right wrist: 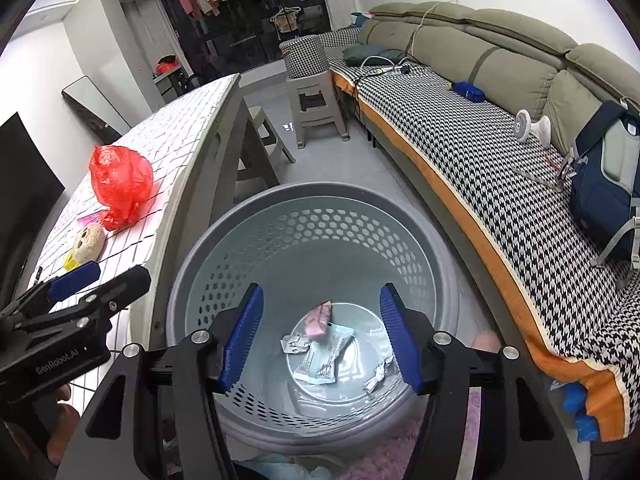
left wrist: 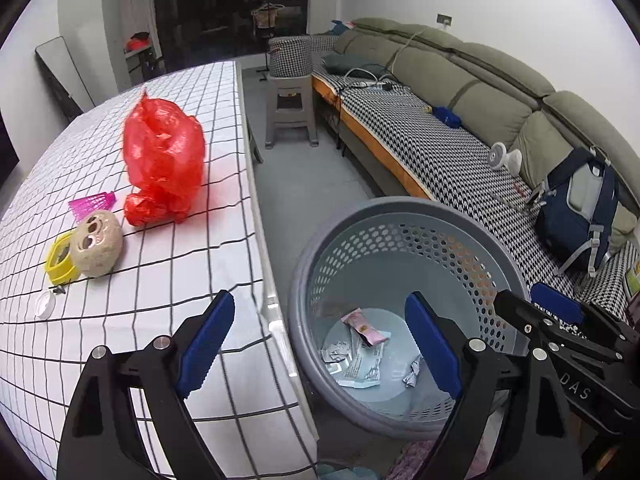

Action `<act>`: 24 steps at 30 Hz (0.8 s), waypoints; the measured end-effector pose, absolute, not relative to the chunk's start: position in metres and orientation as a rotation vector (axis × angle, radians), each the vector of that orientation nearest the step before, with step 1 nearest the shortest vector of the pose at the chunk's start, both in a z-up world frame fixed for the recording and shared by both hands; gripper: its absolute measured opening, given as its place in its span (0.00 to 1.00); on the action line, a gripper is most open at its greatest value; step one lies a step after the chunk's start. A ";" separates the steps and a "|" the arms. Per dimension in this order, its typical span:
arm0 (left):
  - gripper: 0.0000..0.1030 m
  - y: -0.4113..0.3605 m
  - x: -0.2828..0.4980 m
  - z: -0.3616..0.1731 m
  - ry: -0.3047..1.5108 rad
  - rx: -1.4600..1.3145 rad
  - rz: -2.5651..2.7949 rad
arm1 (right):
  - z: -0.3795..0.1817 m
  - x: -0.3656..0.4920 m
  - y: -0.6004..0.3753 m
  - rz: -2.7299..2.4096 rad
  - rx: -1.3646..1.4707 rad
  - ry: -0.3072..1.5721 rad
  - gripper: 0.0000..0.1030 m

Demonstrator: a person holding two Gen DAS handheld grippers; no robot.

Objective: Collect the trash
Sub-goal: 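Withdraw both open grippers from the basket back toward the bed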

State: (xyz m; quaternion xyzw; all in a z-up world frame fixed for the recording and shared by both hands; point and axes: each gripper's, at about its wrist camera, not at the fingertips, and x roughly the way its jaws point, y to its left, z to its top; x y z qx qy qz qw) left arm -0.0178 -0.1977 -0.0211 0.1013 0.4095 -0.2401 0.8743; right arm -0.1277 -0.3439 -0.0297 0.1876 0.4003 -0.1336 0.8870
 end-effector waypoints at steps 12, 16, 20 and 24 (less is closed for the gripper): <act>0.90 -0.142 -0.017 -0.001 0.785 0.134 -0.403 | -0.011 -0.118 -0.296 -0.199 0.330 0.811 0.61; 0.91 -0.119 -0.014 0.004 0.770 0.105 -0.360 | -0.005 -0.109 -0.276 -0.160 0.307 0.805 0.61; 0.91 -0.093 -0.009 0.007 0.760 0.088 -0.306 | 0.000 -0.099 -0.258 -0.120 0.288 0.792 0.65; 0.92 -0.066 -0.004 0.009 0.746 0.060 -0.250 | 0.002 -0.087 -0.239 -0.075 0.265 0.789 0.65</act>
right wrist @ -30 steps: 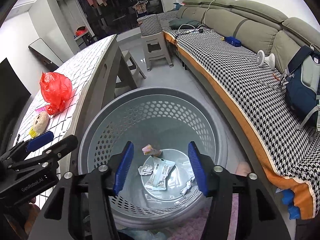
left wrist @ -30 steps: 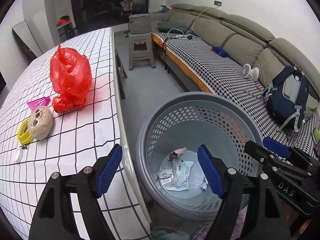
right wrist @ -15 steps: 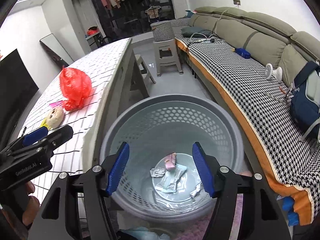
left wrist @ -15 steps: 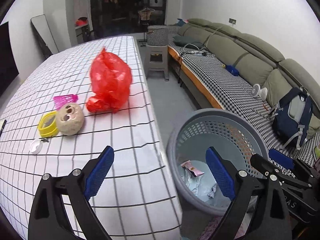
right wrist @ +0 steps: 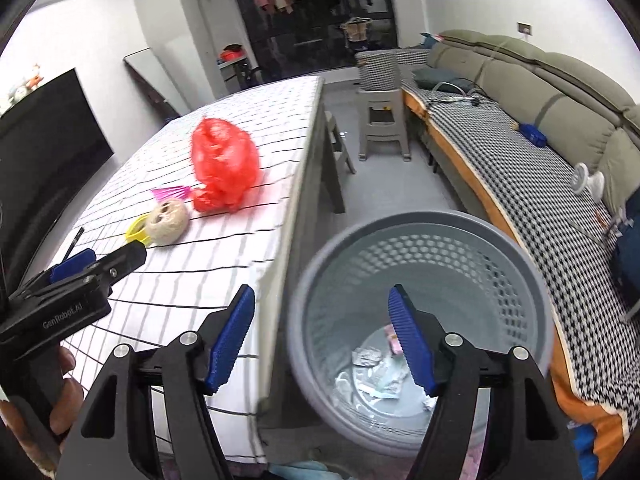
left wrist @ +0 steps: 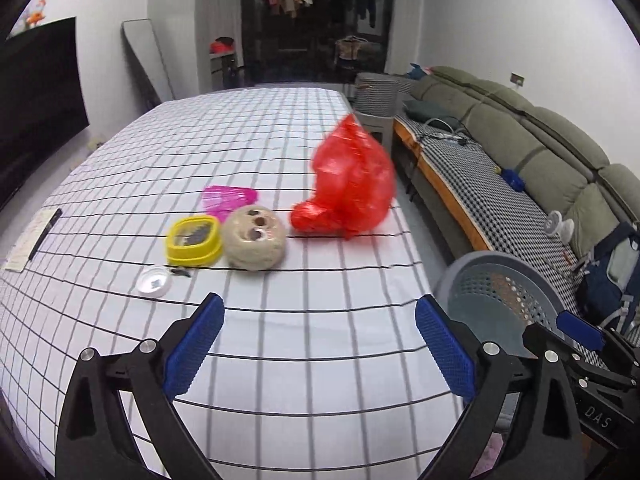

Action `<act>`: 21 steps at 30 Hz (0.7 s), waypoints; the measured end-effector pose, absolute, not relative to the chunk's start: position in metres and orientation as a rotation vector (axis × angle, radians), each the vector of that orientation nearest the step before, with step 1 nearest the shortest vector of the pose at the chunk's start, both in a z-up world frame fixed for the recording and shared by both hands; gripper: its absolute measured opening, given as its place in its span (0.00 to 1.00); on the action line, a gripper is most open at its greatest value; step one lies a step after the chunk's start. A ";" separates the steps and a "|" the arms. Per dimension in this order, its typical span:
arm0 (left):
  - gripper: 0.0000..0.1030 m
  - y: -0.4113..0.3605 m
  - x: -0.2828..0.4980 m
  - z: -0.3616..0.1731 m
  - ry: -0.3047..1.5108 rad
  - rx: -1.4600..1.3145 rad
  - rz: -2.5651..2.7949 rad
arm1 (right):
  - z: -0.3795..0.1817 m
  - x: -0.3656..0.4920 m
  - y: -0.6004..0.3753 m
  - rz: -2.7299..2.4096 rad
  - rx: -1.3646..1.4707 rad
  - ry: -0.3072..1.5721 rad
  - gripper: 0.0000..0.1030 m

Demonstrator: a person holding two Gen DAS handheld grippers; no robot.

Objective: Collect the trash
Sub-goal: 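Withdraw both open grippers from the basket back toward the bed, then reach the right gripper to the beige plush ball and grasp it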

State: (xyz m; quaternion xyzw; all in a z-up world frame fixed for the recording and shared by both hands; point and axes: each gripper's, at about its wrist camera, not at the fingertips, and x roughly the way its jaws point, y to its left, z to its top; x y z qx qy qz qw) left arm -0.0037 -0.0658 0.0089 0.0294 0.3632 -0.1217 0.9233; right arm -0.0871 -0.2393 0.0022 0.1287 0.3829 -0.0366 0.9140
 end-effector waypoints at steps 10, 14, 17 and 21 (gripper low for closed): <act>0.92 0.005 0.013 0.004 0.737 0.028 -0.115 | 0.000 -0.042 -0.180 0.045 0.199 0.808 0.65; 0.92 0.031 0.019 0.000 0.746 0.017 -0.073 | -0.002 -0.019 -0.157 0.086 0.180 0.816 0.65; 0.92 0.049 0.026 -0.002 0.752 0.011 -0.043 | -0.005 -0.003 -0.139 0.116 0.168 0.827 0.65; 0.92 0.069 0.035 -0.009 0.766 -0.002 -0.013 | -0.008 0.019 -0.114 0.143 0.133 0.843 0.65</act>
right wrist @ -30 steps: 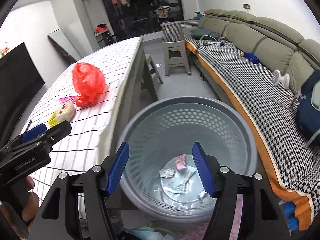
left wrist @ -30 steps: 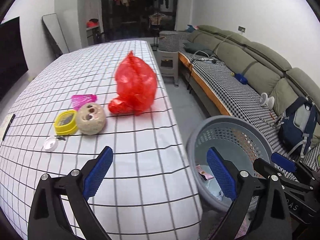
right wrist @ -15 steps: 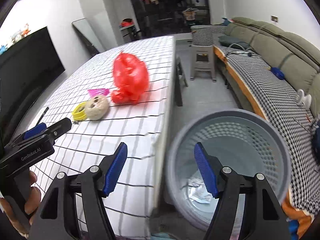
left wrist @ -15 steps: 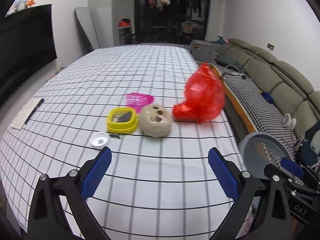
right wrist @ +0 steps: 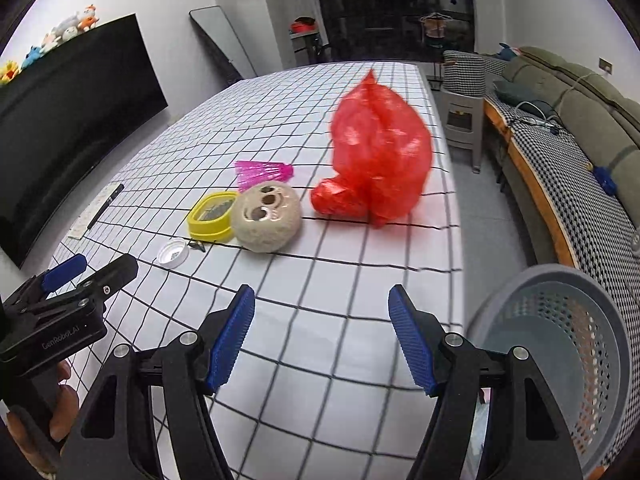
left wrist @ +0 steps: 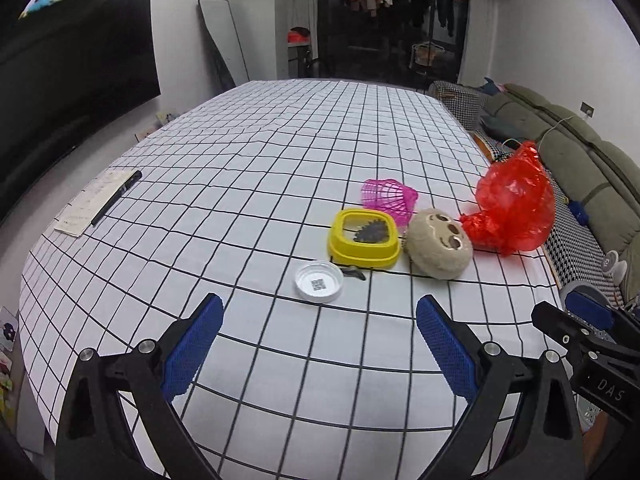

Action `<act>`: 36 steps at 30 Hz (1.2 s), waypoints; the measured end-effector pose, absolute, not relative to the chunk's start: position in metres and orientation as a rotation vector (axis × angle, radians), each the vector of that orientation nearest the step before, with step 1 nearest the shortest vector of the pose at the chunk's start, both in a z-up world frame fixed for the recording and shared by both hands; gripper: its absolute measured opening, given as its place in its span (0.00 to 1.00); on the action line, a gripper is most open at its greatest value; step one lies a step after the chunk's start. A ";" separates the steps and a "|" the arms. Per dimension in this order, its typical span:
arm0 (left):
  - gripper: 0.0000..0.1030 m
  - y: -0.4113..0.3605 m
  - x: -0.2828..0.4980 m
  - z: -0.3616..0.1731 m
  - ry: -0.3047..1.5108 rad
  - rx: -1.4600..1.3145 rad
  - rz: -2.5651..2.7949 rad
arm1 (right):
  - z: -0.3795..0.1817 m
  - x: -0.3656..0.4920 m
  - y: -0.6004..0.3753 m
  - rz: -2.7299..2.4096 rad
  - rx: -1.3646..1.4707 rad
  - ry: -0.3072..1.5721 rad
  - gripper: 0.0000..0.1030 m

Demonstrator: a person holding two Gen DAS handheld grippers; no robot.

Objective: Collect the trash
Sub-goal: 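Reach the right gripper to the beige plush ball and grasp it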

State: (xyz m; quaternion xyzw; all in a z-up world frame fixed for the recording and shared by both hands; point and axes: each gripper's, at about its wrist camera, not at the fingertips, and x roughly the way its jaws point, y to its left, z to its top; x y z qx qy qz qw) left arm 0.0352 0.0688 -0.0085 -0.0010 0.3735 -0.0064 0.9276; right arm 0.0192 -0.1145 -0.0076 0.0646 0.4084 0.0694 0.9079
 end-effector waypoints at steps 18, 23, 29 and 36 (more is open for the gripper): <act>0.92 0.110 0.073 -0.040 0.817 -0.064 0.061 | -0.029 0.097 -0.065 0.178 0.080 0.923 0.65; 0.92 0.114 0.076 -0.042 0.819 -0.083 0.069 | -0.033 0.114 -0.055 0.194 0.057 0.940 0.71; 0.92 0.116 0.076 -0.043 0.818 -0.093 0.062 | -0.038 0.126 -0.045 0.186 0.026 0.953 0.71; 0.92 0.114 0.076 -0.043 0.818 -0.090 0.053 | -0.046 0.137 -0.041 0.166 0.006 0.973 0.71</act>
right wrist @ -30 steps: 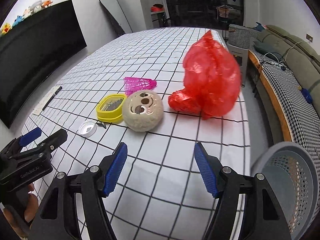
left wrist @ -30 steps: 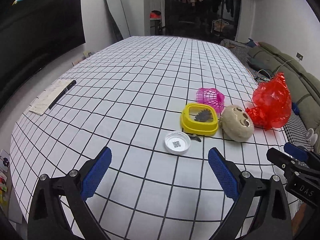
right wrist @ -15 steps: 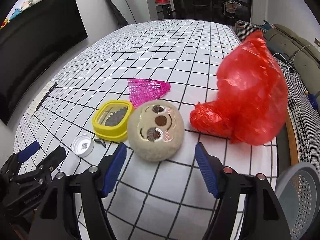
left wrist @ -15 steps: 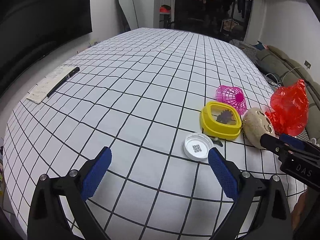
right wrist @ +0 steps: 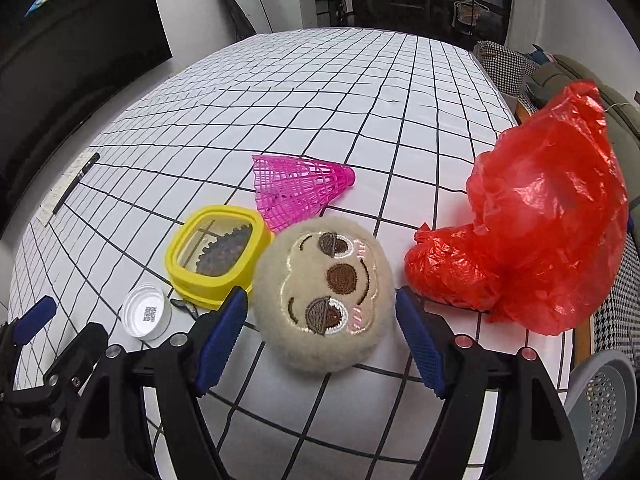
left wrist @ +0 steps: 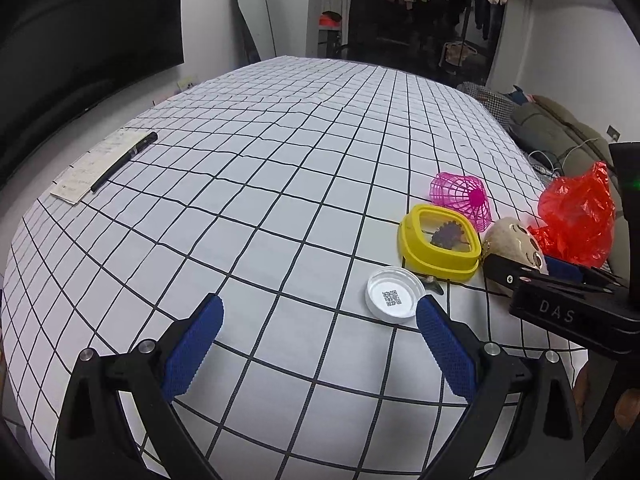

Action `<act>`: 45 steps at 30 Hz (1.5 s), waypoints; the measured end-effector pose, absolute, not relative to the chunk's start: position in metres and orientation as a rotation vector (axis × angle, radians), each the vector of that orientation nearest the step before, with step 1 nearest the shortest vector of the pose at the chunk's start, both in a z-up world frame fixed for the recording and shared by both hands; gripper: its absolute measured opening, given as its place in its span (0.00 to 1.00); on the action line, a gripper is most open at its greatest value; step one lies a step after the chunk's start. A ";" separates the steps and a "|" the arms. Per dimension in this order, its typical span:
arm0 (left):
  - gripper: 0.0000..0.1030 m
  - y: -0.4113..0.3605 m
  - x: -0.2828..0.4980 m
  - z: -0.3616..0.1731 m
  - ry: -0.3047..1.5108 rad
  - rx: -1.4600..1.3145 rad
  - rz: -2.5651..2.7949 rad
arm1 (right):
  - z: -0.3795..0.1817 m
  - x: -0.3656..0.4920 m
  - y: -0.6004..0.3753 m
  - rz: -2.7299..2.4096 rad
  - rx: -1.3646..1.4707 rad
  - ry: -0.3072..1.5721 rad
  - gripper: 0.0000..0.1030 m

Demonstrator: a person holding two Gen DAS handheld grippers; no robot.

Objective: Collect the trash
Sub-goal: 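Reach the right gripper to the beige plush ball and grasp it, then grasp the white round lid with the left gripper while the right holds the ball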

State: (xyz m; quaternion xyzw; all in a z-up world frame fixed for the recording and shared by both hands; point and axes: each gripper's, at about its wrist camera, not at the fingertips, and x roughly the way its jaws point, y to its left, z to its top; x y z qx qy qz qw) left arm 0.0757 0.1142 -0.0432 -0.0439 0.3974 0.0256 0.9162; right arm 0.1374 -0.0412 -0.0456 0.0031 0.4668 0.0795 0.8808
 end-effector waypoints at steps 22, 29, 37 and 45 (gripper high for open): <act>0.92 0.111 0.078 -0.044 0.853 -0.077 0.055 | -0.020 0.076 -0.078 0.124 0.103 0.889 0.56; 0.92 0.096 0.085 -0.041 0.879 -0.051 0.028 | -0.015 0.050 -0.101 0.092 0.145 0.875 0.56; 0.92 0.081 0.105 -0.056 0.953 -0.017 0.026 | -0.010 0.042 -0.117 0.094 0.187 0.853 0.56; 0.85 0.084 0.115 -0.067 0.992 -0.024 0.050 | -0.015 0.043 -0.122 0.111 0.217 0.870 0.56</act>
